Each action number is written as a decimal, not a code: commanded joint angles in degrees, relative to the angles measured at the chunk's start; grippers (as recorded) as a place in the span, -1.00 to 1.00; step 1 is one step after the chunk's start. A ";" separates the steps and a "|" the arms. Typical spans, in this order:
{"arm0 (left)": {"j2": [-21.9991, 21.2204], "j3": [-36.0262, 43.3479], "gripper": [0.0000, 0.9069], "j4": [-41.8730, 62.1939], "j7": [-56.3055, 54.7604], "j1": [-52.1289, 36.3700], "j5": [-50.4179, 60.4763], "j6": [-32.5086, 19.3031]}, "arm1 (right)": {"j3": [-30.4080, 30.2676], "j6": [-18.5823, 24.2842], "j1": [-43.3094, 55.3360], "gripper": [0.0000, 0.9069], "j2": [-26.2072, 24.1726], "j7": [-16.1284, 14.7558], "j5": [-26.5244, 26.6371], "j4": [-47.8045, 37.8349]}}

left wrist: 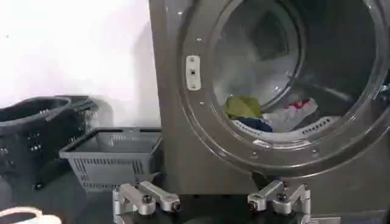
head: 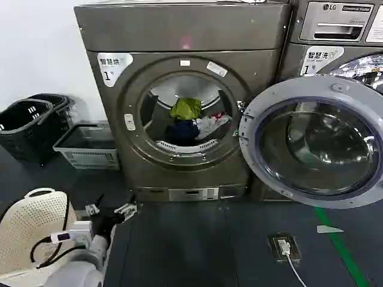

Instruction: Grasp the clothes from the dryer.

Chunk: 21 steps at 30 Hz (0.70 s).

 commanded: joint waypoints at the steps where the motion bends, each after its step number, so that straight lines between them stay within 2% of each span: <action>1: -0.06 0.16 1.00 -0.07 -0.01 0.15 0.12 2.81 | -0.62 3.70 -0.03 1.00 -0.17 1.10 0.45 -1.10; 10: -0.12 0.48 1.00 -0.25 0.11 0.40 0.44 2.81 | -0.91 2.21 0.20 1.00 -0.16 2.09 0.39 -0.87; 13: -0.11 0.49 1.00 -0.39 0.15 0.53 0.47 2.81 | -1.26 1.83 0.15 1.00 -0.38 3.66 0.31 -1.07; 21: -0.11 0.53 1.00 -0.62 0.28 0.88 0.60 2.81 | -1.31 1.85 0.12 1.00 -0.44 3.56 0.39 -1.19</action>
